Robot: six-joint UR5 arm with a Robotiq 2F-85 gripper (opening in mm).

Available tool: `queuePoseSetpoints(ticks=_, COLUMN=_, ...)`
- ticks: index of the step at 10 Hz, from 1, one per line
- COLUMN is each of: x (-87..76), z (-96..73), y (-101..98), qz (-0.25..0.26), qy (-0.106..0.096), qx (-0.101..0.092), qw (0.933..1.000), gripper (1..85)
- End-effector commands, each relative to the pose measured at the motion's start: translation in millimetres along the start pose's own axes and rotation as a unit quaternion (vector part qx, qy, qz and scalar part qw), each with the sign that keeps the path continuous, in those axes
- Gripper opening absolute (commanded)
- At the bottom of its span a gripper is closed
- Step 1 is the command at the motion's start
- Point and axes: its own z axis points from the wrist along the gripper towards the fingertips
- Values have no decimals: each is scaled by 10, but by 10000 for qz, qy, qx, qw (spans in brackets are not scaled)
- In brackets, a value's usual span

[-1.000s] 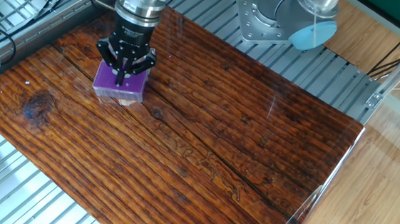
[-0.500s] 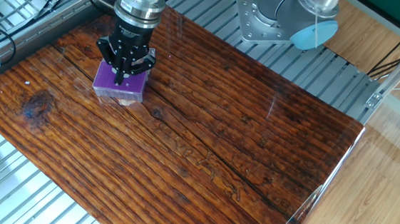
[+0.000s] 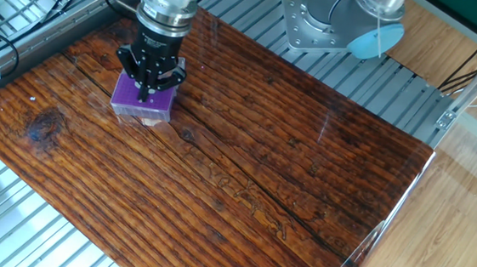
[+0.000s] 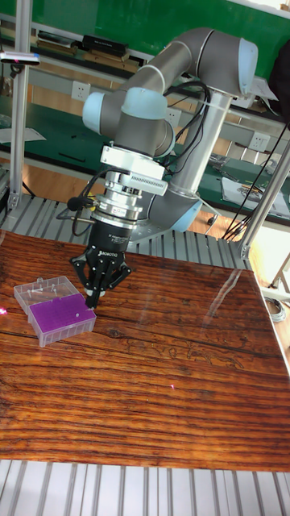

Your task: Insert a small pipette tip into the holder for small pipette tips

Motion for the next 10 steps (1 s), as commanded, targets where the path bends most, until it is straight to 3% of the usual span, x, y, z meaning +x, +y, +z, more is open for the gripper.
queuePoseSetpoints(ticks=1, x=-66, z=-9, y=16, qz=611, qy=-107, qx=-51, qw=9981, gripper=10)
queuePoseSetpoints(ticks=4, x=-131, z=-15, y=49, qz=1022, qy=-246, qx=-138, qw=9944, gripper=10)
queuePoseSetpoints(ticks=6, x=-122, z=12, y=-63, qz=1103, qy=-316, qx=-161, qw=9933, gripper=10)
queuePoseSetpoints(ticks=7, x=-93, z=17, y=-74, qz=1195, qy=-277, qx=-197, qw=9923, gripper=10)
queuePoseSetpoints(ticks=8, x=-110, z=17, y=-40, qz=1535, qy=-289, qx=-324, qw=9872, gripper=10)
queuePoseSetpoints(ticks=10, x=-9, z=29, y=-170, qz=1781, qy=-173, qx=-337, qw=9833, gripper=10)
